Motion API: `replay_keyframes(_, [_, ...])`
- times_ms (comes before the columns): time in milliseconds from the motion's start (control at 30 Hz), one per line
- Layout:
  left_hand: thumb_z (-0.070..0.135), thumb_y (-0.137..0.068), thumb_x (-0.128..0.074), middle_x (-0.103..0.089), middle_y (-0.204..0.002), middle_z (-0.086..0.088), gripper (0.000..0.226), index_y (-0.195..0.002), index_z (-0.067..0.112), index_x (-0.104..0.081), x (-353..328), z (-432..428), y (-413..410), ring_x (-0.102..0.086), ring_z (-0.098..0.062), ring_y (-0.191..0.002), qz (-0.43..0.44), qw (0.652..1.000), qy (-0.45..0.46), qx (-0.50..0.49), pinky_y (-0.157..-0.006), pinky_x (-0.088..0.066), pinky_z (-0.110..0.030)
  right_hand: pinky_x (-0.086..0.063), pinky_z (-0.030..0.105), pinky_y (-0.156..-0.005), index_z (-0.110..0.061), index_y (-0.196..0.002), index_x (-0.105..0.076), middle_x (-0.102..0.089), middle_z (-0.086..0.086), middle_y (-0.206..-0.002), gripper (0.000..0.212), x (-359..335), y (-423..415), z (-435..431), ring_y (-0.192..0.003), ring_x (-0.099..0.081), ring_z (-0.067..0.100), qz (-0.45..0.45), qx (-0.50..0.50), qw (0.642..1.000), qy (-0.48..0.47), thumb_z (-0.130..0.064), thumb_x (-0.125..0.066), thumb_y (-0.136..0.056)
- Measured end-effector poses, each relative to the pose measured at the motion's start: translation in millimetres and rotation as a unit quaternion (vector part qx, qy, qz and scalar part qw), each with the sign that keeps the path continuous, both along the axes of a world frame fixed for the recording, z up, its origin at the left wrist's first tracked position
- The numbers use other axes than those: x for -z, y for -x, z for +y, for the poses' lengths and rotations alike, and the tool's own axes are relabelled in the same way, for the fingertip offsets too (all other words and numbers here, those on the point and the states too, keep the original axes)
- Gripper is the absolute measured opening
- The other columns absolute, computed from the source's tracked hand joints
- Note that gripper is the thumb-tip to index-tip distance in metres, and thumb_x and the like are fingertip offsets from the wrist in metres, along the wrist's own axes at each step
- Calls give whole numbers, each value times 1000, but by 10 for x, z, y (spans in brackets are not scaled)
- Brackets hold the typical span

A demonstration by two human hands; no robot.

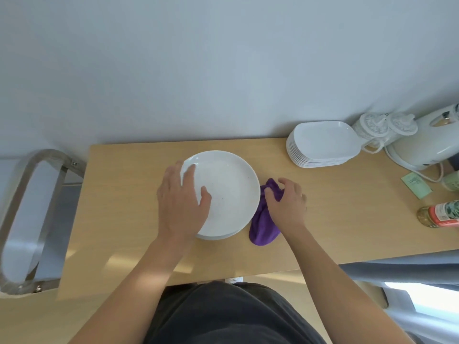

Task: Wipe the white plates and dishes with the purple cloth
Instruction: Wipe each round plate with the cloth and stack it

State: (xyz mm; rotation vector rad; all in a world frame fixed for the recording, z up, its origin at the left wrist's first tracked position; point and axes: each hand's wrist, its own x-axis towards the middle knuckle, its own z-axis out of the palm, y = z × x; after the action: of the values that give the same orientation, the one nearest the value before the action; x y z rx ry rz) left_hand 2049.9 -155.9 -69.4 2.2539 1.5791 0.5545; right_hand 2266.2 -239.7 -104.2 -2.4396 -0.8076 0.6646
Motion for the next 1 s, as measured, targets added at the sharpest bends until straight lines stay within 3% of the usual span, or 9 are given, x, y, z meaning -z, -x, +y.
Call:
replay_keyframes(100, [34,-88,-40,-56,-136,-9,47,-120,10,-65,-46,-86,-238,-52,-32,-125,-22,998,6,65,-100,-43,-47,-42,42,-97,-26,-147,-36,-42,4,-142,75,169,-104,-125,-120,-48,33,10,-65,991,116,-50,-68,-84])
replay_keyframes(200, [33,-87,-41,-64,-122,-5,43,-110,12,-70,-65,-245,-407,-61,-30,-109,-25,993,2,115,-90,-50,-45,-41,28,-84,-23,-139,-48,-51,7,-128,59,212,-214,-222,-100,-54,19,83,-83,993,22,-26,-70,-84])
replay_keyframes(300, [32,-88,-44,-66,-112,-2,38,-110,13,-68,-135,-354,-530,-62,-26,-99,-34,990,-6,137,-85,-50,-41,-41,21,-82,-27,-123,-60,-59,-1,-117,43,131,-310,-330,-103,-57,13,107,-93,988,-60,-17,-67,-82])
replay_keyframes(433, [29,-90,-54,-66,-114,-2,33,-117,13,-67,-232,-420,-744,-60,-24,-101,-55,983,22,172,-90,-48,-39,-43,7,-78,-29,-114,-66,-68,-11,-110,34,-182,-346,-457,-99,-61,0,149,-69,970,-180,-11,-66,-86])
replay_keyframes(567, [22,-96,-60,-58,-127,0,40,-136,16,-57,-282,-491,-1002,-53,-19,-113,-62,968,72,232,-100,-45,-34,-48,15,-78,-23,-110,-70,-72,-12,-97,20,-445,-424,-558,-91,-65,5,204,-66,941,-261,-18,-71,-91])
replay_keyframes(733, [21,-92,-67,-59,-96,5,10,-101,18,-71,-259,-531,-1163,-55,-13,-87,-96,971,64,211,-77,-49,-30,-53,26,-88,-25,-118,-69,-72,-12,-110,27,-441,-527,-709,-103,-66,9,215,-77,934,-274,-27,-73,-90])
replay_keyframes(800, [20,-93,-66,-62,-95,7,9,-99,18,-72,-256,-556,-1188,-57,-12,-83,-115,970,74,200,-75,-48,-26,-52,22,-90,-29,-124,-65,-69,-19,-117,33,-416,-555,-768,-108,-64,8,201,-86,937,-273,-28,-72,-92])
replay_keyframes(867, [16,-92,-66,-65,-95,7,10,-99,19,-72,-280,-576,-1204,-60,-12,-82,-147,969,82,180,-74,-50,-29,-52,22,-85,-35,-119,-63,-67,-22,-111,28,-389,-589,-812,-100,-64,8,182,-79,946,-258,-32,-70,-92])
replay_keyframes(1000, [13,-92,-64,-67,-96,9,11,-99,20,-69,-344,-607,-1225,-61,-9,-83,-175,966,77,176,-74,-52,-30,-56,29,-78,-31,-107,-66,-71,-15,-100,12,-380,-596,-831,-91,-68,18,212,-64,941,-256,-30,-65,-96])
